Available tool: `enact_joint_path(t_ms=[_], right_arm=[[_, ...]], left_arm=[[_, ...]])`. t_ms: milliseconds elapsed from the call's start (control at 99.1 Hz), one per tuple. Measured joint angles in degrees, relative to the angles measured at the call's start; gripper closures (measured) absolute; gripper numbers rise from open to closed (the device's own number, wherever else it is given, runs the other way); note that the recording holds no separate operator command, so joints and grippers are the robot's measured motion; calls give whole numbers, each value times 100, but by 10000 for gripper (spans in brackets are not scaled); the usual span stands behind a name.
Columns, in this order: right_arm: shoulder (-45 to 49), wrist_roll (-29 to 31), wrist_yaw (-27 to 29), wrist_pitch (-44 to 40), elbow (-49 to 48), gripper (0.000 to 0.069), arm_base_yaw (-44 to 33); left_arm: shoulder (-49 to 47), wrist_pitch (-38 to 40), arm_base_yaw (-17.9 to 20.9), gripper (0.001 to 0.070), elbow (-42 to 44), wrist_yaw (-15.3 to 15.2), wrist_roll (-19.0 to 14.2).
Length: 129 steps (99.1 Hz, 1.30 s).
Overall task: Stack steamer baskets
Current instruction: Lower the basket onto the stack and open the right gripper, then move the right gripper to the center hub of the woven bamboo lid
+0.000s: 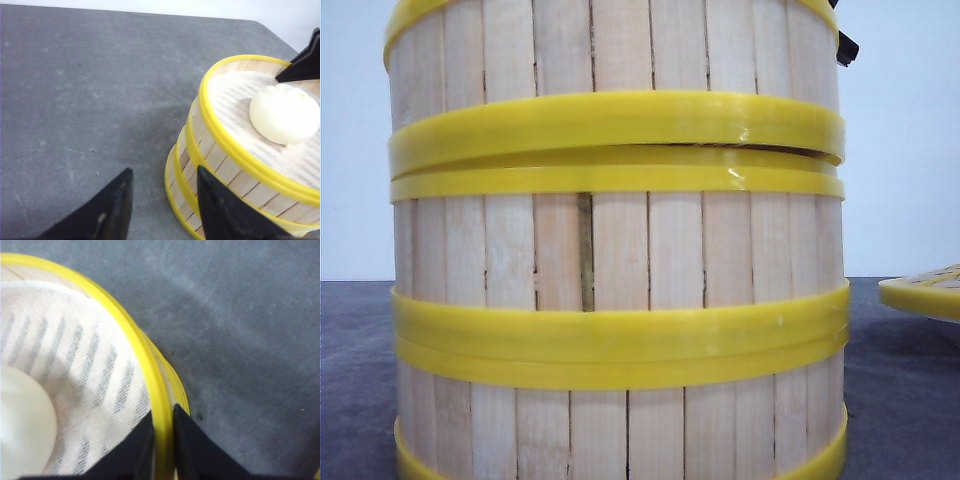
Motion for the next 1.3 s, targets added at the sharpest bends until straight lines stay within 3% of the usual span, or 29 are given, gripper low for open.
enact_joint_path(t_ms=[101, 242, 353, 494, 847, 1049, 1301], right_arm=[[7, 0, -11, -24, 0, 621, -2], [7, 13, -31, 4, 0, 336, 0], [-15, 15, -31, 155, 0, 258, -2], [-310, 39, 160, 369, 0, 244, -59], [-1606, 153, 1563, 114, 96, 243, -772], [-1390, 125, 1502, -638, 96, 243, -1891], [-754, 122, 927, -730, -68, 273, -3003]], left_arm=[[0, 0, 0, 477, 0, 2, 2], [0, 0, 0, 477, 0, 0, 2], [0, 0, 0, 477, 0, 0, 26], [0, 0, 0, 477, 0, 0, 48], [0, 0, 0, 477, 0, 2, 87], [0, 2, 0, 477, 0, 0, 90], [0, 63, 0, 477, 0, 0, 90]])
